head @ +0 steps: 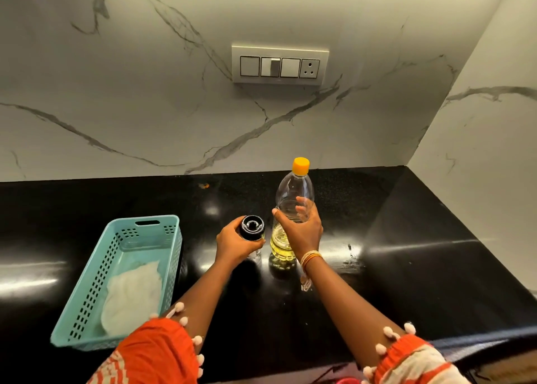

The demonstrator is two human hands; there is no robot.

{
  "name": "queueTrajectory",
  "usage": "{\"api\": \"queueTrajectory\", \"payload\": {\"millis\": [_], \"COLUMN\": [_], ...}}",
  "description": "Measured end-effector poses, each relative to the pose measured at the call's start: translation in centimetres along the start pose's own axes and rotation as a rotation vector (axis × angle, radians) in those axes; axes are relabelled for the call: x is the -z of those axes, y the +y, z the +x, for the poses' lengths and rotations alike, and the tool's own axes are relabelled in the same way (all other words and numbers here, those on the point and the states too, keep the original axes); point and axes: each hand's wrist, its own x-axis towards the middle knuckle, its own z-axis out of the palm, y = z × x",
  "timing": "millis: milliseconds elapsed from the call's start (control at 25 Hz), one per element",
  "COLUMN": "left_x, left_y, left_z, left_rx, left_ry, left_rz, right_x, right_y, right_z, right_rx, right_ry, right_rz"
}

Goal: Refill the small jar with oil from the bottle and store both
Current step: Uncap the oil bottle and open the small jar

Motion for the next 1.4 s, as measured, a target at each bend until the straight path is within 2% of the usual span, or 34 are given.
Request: {"api": "queueTrajectory", "payload": {"millis": [280, 600, 1280, 1400], "left_x": [1.3, 0.9, 0.0, 0.1], "left_y": [-0.2, -1.5, -2.3, -2.1], "left_z": [-7.6, -13.4, -14.0, -13.9], "left_rx": [0.025, 0.073, 0.054, 0.065], "left_ry": [-0.017, -0.003, -0.005, -0.014], "left_rz": [-0.04, -0.048, -0.004, 0.01], "right_x": [4.5, 7.4, 8.5, 8.6], "right_y": [0.0, 0.8, 1.9, 2.0], "right_z": [-4.5, -8.9, -10.2, -10.2], "right_rx": [0.033, 0.004, -0.004, 0.008], "right_ry": [-0.137, -0.171, -0.201, -0.247], "right_rz": [-0.057, -0.05, -0.033, -0.068]}}
